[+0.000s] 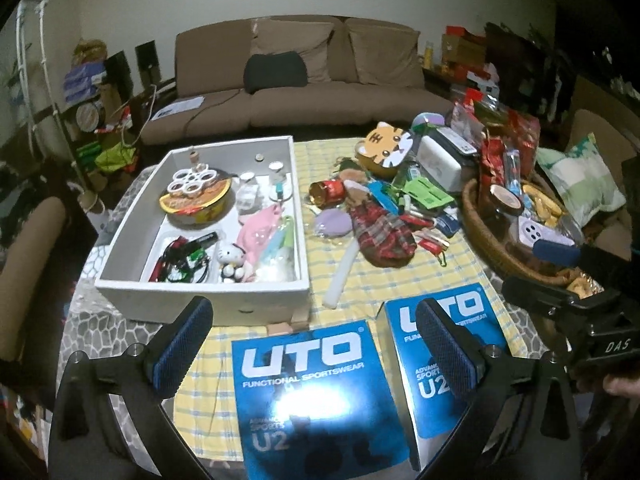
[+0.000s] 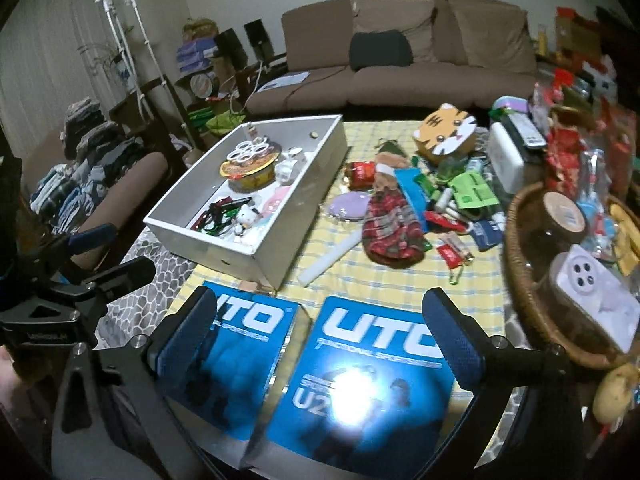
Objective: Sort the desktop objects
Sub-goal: 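Withdraw both grippers from the box back over the table, then reach the right gripper to the plaid snowman doll and grasp it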
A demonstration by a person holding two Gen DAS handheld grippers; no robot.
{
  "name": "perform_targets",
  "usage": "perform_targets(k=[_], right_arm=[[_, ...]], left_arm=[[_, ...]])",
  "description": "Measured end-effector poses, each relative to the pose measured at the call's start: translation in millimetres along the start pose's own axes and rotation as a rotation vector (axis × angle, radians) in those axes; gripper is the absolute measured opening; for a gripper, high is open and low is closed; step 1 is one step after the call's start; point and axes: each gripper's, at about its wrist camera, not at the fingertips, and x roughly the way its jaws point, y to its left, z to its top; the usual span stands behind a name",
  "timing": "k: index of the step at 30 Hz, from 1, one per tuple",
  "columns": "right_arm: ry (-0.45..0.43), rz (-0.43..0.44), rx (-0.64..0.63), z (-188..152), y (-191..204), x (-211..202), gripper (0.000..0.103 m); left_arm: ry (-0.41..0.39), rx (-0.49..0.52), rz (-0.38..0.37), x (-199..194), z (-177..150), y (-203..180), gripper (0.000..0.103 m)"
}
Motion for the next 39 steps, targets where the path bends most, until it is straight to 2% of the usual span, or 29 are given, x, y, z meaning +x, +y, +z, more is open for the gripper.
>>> perform_targets(k=[6,10,16,20,23,26,29,35,36,38,39], right_arm=[[-0.005,-0.038,0.004,1.8,-20.3,0.6,0.103],[-0.028,-0.050,0.026,7.8,-43.6,3.1,0.103],[-0.062,-0.032,0.118,25.7,-92.9,18.7,0.103],[-0.068,-0.009,0.145,36.6,-107.7,38.4,0.103],[-0.024,0.044,0.192,45.6,-118.2,72.5,0.103],[0.039,0.058,0.189,49.5,-119.6,112.2,0.096],[0.137,0.040,0.164,52.8,-116.6,162.7,0.088],[0.285,-0.023,0.142,48.8,-120.6,243.8,0.086],[0.311,-0.045,0.134,47.2,-120.6,253.6,0.082],[0.347,-0.057,0.119,43.2,-121.1,265.9,0.055],[0.369,-0.052,0.121,39.9,-121.6,271.4,0.033]], left_arm=[[0.015,-0.015,-0.048,23.5,4.5,-12.6,0.103],[0.011,-0.059,-0.158,50.3,6.4,-16.5,0.103],[0.035,-0.057,-0.200,99.4,12.9,-27.5,0.103],[0.051,-0.085,-0.240,126.2,20.9,-28.3,0.103],[0.054,-0.084,-0.240,138.8,26.5,-32.0,0.103],[0.067,-0.085,-0.252,143.9,25.1,-32.9,0.103],[0.088,-0.094,-0.276,143.8,23.4,-33.0,0.103],[0.122,-0.126,-0.282,150.1,17.3,-21.6,0.103],[0.135,-0.130,-0.285,154.0,15.3,-20.3,0.103],[0.169,-0.144,-0.294,161.8,11.8,-18.8,0.103],[0.185,-0.158,-0.313,165.1,10.2,-18.7,0.103]])
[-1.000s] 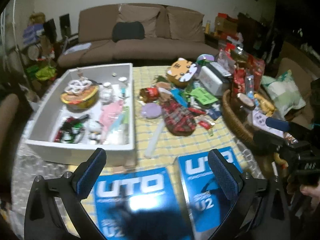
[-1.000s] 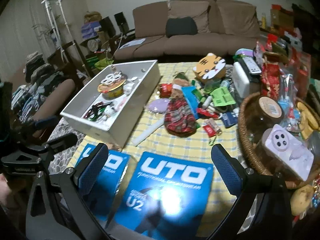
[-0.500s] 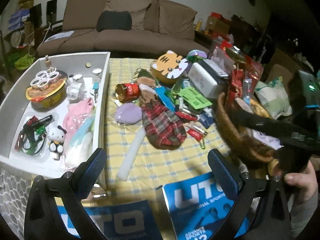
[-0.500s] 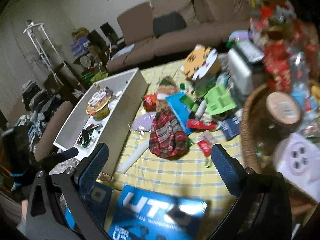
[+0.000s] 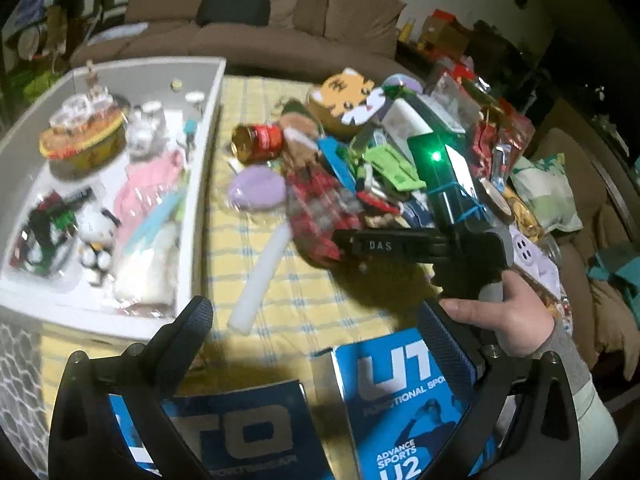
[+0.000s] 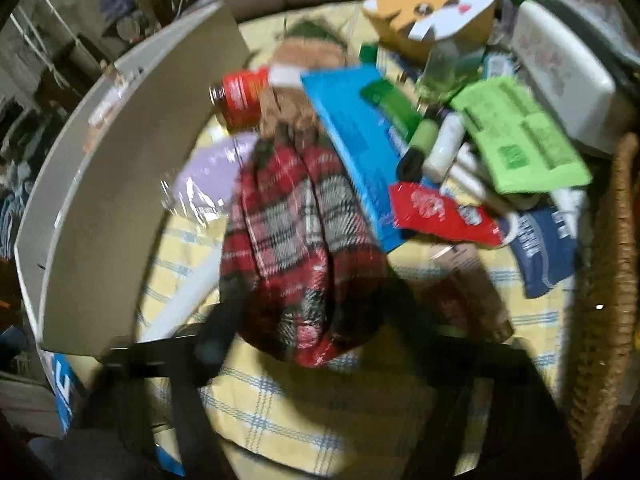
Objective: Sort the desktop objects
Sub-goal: 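Reach the right gripper to the plaid snowman doll and grasp it, then lift the doll with the right gripper while the left gripper grasps its plaid body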
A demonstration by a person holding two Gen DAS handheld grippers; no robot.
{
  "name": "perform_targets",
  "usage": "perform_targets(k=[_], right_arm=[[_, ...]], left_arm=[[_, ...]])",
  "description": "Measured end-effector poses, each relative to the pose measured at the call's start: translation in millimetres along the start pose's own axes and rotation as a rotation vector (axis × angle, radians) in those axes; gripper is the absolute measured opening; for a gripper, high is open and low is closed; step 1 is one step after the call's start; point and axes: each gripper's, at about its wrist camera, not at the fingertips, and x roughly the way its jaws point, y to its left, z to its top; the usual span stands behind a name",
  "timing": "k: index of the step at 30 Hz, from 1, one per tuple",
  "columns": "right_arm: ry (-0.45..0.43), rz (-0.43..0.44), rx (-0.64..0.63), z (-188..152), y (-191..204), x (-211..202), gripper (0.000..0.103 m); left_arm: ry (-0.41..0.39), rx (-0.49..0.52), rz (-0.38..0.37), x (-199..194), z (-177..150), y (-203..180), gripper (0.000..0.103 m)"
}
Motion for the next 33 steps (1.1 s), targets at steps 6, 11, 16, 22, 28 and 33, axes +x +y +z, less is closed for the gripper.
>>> perform_targets(k=[6,11,16,22,28,33], right_arm=[[-0.050,0.181,0.082,-7.6,-9.8,-17.2,0.014],[-0.150,0.381,0.093,-18.4,2.5,-72.0,0.014],[-0.236,0.549,0.091,-31.6,18.3,-124.6,0.014],[-0.254,0.552,0.057,-40.2,41.4,-147.6,0.014],[-0.223,0.581,0.112,-55.1,21.6,-142.9,0.014],[-0.171,0.589,0.115,-67.8,23.5,-130.4,0.014]], left_arm=[[0.025,-0.034,-0.072,2.0,-7.4,-1.2,0.103],[0.036,-0.100,-0.152,0.3,-8.2,9.2,0.103],[0.025,-0.156,-0.248,-1.3,-6.7,16.1,0.103],[-0.007,-0.245,-0.364,-6.2,-5.4,27.0,0.103],[0.014,-0.398,-0.521,3.7,-5.3,46.8,0.103],[0.089,-0.451,-0.566,28.3,-12.5,43.1,0.076]])
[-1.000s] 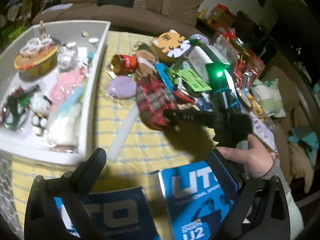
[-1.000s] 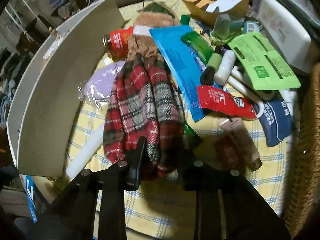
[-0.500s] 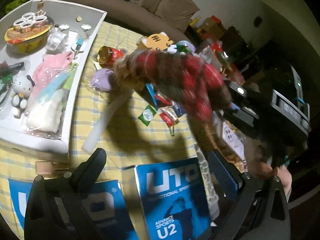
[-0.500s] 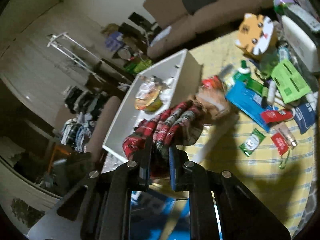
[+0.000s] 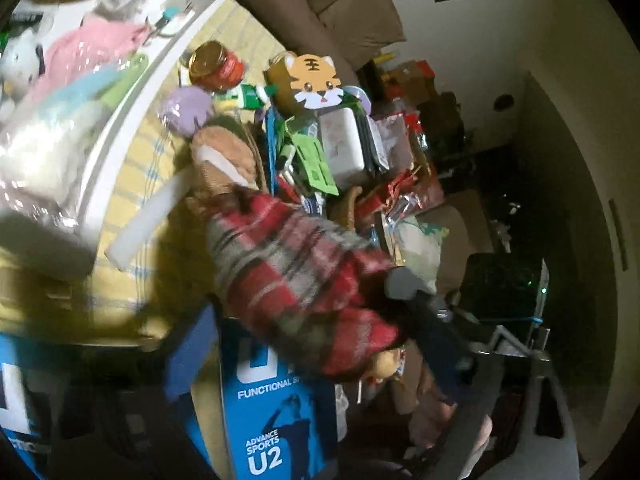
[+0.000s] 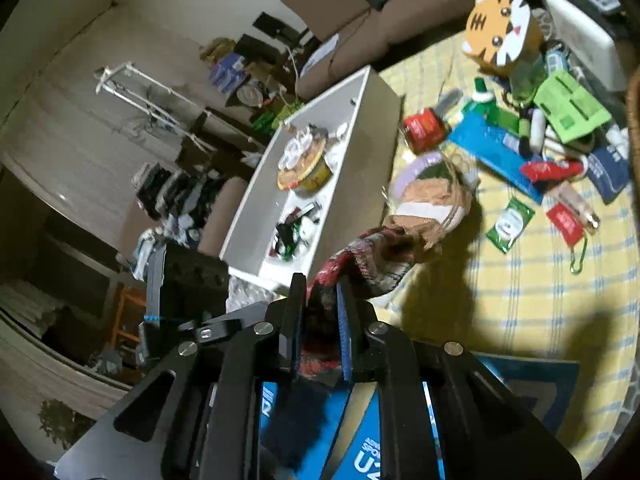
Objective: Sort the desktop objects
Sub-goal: 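Lift the doll with the right gripper while the left gripper grasps its plaid body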
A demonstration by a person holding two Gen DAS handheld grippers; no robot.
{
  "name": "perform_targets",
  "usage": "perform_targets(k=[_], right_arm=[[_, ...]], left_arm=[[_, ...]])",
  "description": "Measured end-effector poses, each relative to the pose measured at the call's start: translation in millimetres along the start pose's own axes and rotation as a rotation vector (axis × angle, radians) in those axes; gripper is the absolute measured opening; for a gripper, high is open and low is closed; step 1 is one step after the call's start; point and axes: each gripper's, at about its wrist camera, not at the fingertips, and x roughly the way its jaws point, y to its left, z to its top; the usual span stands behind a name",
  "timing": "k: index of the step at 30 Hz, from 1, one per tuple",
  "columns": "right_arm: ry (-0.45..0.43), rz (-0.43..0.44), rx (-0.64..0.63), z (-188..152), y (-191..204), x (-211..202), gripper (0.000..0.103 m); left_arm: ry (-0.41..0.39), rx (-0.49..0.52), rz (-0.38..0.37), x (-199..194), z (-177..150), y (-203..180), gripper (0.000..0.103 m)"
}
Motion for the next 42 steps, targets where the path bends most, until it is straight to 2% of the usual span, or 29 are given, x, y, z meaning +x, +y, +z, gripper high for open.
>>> perform_targets(k=[1,3,6,8,10,13,17,20,24,28,33,36,38,39,40,41,42], right_arm=[[0.009,-0.033,-0.002,-1.2,-2.6,2.5,0.014],[0.028,-0.039,0.026,-4.6,-12.8,6.2,0.014],[0.051,0.004,0.081,-7.3,-27.5,9.2,0.015],[0.051,0.001,0.082,-8.0,-29.6,8.1,0.018],[0.048,-0.006,0.086,-7.5,-30.6,5.7,0.027],[0.008,-0.065,0.107,-4.0,-37.1,-6.6,0.044],[-0.049,-0.127,0.123,7.2,-49.6,-19.2,0.053],[-0.033,-0.164,0.151,18.8,-63.2,-4.5,0.056],[0.062,-0.219,0.117,37.3,-66.0,32.5,0.064],[0.137,-0.253,0.068,52.8,-53.2,64.3,0.068],[0.252,-0.416,-0.036,70.9,-34.5,95.3,0.069],[0.354,-0.452,-0.044,75.1,-32.7,109.7,0.069],[0.394,-0.441,-0.045,73.8,-35.3,113.1,0.068],[0.406,-0.445,-0.068,71.6,-35.7,112.8,0.060],[0.404,-0.446,-0.086,69.3,-38.0,109.2,0.039],[0.402,-0.447,-0.086,67.8,-41.7,105.8,0.030],[0.390,-0.445,-0.066,65.4,-51.5,97.6,0.023]], left_arm=[[0.001,-0.014,-0.010,1.0,-1.1,2.1,0.061],[-0.002,-0.023,-0.003,2.5,-0.5,5.0,0.052],[0.000,-0.029,-0.016,4.4,0.7,9.4,0.045],[-0.004,-0.025,-0.015,4.9,1.2,10.2,0.041],[-0.005,-0.002,0.001,5.3,1.6,6.3,0.034],[-0.009,0.032,0.025,3.5,2.3,0.9,0.032],[0.013,0.110,0.066,2.0,-1.6,-11.7,0.032],[0.021,0.248,0.196,1.7,-11.1,-26.2,0.032],[0.038,0.411,0.313,3.8,-25.0,-44.5,0.032],[0.050,0.579,0.416,7.8,-35.8,-63.4,0.032],[0.080,0.762,0.501,26.0,-56.2,-88.3,0.032],[0.088,0.910,0.594,44.1,-76.9,-102.8,0.032],[0.114,0.941,0.569,53.7,-86.4,-108.0,0.033],[0.130,0.927,0.539,56.0,-87.6,-108.7,0.038],[0.142,0.901,0.504,56.6,-86.9,-108.4,0.050],[0.152,0.866,0.470,55.5,-84.1,-107.0,0.057],[0.164,0.827,0.431,52.8,-80.2,-104.4,0.071]])
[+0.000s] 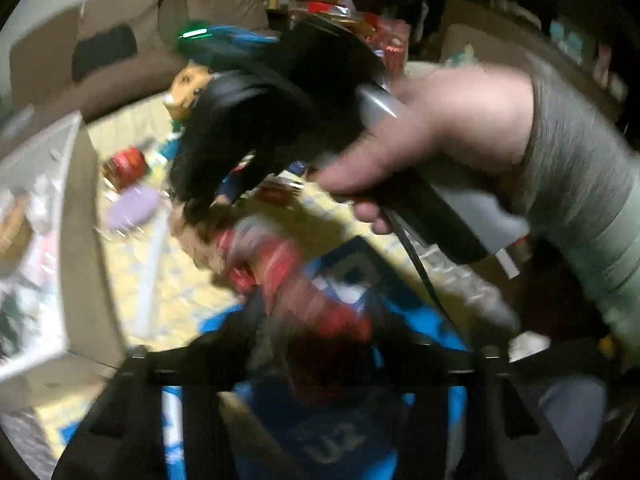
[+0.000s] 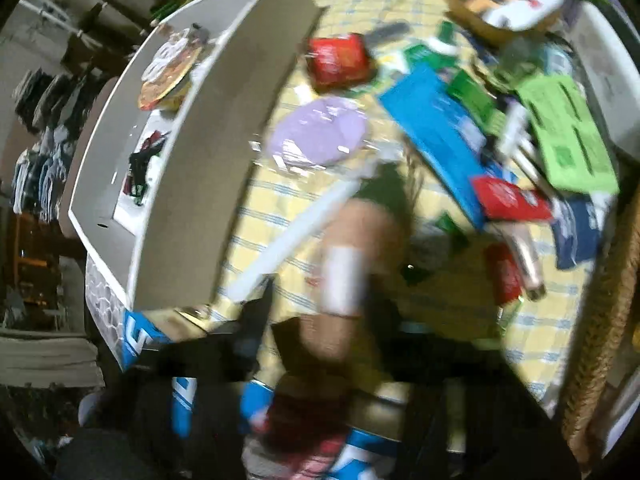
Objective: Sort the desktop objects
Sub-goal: 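Lift the doll with the right gripper while the left gripper grasps its plaid body, then carry the snowman doll with both grippers over the white box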
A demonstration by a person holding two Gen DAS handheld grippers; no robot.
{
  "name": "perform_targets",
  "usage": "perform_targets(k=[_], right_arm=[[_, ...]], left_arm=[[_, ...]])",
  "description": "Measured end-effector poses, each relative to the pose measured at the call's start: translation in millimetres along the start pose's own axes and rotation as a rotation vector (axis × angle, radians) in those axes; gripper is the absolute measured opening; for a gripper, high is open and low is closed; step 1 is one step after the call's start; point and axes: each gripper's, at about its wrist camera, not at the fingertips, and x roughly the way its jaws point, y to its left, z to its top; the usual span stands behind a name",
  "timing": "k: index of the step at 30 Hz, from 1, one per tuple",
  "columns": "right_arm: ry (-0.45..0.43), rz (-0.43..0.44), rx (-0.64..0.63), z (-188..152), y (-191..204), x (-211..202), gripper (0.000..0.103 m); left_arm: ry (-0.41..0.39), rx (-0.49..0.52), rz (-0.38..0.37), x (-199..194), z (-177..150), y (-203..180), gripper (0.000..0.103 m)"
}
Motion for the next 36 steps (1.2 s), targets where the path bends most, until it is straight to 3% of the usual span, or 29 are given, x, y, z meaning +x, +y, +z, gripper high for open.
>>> perform_targets(k=[1,3,4,7,11,16,19,21,25,29,33,36], right_arm=[[-0.011,0.011,0.027,-4.8,-12.1,-1.9,0.025],[-0.033,0.007,0.101,-20.1,-42.7,-6.4,0.029],[-0.039,-0.008,0.149,-29.6,-59.9,-7.4,0.041],[-0.090,0.009,0.245,-50.8,-88.3,-13.2,0.062],[-0.147,0.018,0.260,-56.8,-92.0,-26.7,0.065],[-0.100,-0.081,0.124,-37.7,-56.8,-32.6,0.069],[-0.067,-0.104,0.069,-24.4,-35.6,-27.9,0.080],[-0.035,-0.099,0.058,-18.4,-28.9,-22.2,0.080],[-0.090,-0.142,0.067,-16.4,-27.5,-42.9,0.080],[-0.112,-0.177,0.048,-12.4,-24.8,-59.0,0.081],[0.016,-0.219,-0.031,-9.2,-6.5,-28.3,0.082],[0.114,-0.194,-0.029,-11.9,-5.2,5.7,0.082]], left_arm=[[0.001,-0.054,-0.063,-2.5,0.0,9.9,0.077],[-0.002,-0.143,-0.146,-7.1,-1.4,25.9,0.078],[-0.005,-0.209,-0.190,-9.5,-3.0,39.6,0.078],[-0.019,-0.310,-0.207,-12.8,-7.4,63.6,0.078],[-0.036,-0.380,-0.216,-14.8,-9.8,78.8,0.078],[0.015,-0.363,-0.226,3.2,-13.9,64.6,0.078],[0.050,-0.332,-0.231,12.0,-14.2,52.1,0.078],[0.064,-0.324,-0.228,15.9,-14.7,48.5,0.078],[0.111,-0.290,-0.169,29.2,-18.0,37.9,0.078],[0.118,-0.265,-0.158,28.6,-19.2,31.4,0.078],[0.103,-0.274,-0.177,22.4,-17.5,33.7,0.078],[0.102,-0.296,-0.184,22.4,-18.3,39.7,0.078]])
